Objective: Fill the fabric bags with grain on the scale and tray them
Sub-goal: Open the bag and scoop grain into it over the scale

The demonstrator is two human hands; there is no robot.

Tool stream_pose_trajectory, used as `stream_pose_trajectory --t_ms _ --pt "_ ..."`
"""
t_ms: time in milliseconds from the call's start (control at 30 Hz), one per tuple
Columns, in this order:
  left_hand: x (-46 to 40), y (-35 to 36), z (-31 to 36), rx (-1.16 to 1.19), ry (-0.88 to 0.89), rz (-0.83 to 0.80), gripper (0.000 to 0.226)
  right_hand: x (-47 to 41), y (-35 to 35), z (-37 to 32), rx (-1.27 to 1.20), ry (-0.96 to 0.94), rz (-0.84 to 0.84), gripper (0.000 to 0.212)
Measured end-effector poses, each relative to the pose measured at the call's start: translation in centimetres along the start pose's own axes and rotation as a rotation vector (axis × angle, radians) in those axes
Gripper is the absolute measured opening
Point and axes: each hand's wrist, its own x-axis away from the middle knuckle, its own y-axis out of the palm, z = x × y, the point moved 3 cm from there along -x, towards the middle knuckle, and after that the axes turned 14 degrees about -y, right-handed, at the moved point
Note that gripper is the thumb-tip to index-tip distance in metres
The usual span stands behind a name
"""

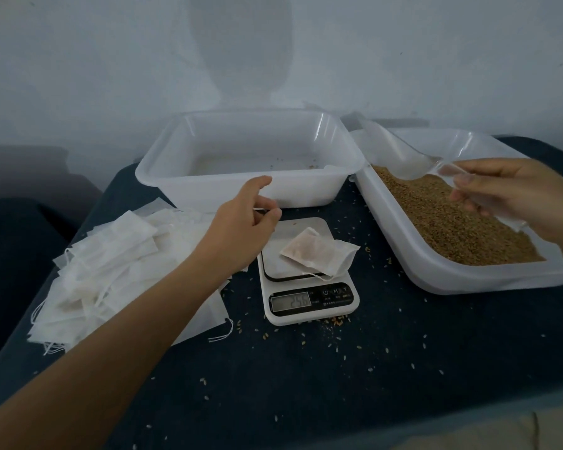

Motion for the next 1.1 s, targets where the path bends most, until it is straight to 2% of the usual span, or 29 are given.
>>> stream_pose_trajectory --t_ms 167,267,367,433,500,600,700,800,900,967,1100 --pt "-0.2 0.5 -0.2 -0.02 0.016 0.005 0.049 0.1 0.1 -0.1 0.01 0.02 -0.004 0.034" --pt "0.5 1.6 0.1 -0.092 0.084 -0.033 0.056 -0.1 0.0 0.5 0.049 0.032 0.049 0.025" --pt "2.2 4.4 0.5 -0.313 0.287 -0.104 0.065 -0.8 0.3 2.0 0.22 0.11 0.129 0.014" --pt "2.9 6.2 0.7 -0.461 0.39 -0.105 0.069 -1.7 0.8 2.9 0.306 0.184 0.142 0.017" --pt "3.2 7.8 0.8 -0.576 0.42 -0.107 0.07 -3.0 1.7 3.5 0.423 0.264 0.069 0.025" --pt "3.0 9.6 1.2 -0.697 0.426 -0.055 0.062 -4.7 3.2 4.2 0.584 0.372 -0.025 0.035" --pt "2.3 10.3 1.5 -0.76 0.416 -0.021 0.049 -6.2 4.4 4.7 0.61 0.369 -0.029 0.032" --pt "1.3 9.8 1.9 -0.743 0.402 -0.059 0.034 -6.3 5.3 4.2 0.609 0.446 -0.062 0.035" --pt "-0.2 7.4 3.1 -0.7 0.308 -0.04 0.013 -6.3 5.8 4.4 0.612 0.455 -0.127 0.037" --pt "-1.6 4.7 4.2 -0.636 0.267 -0.009 0.016 -5.9 6.1 4.6 0.595 0.476 -0.159 0.042" --pt "-5.4 -1.5 7.0 -0.364 0.158 0.041 0.023 -5.6 6.5 4.8 0.658 0.453 -0.234 0.045"
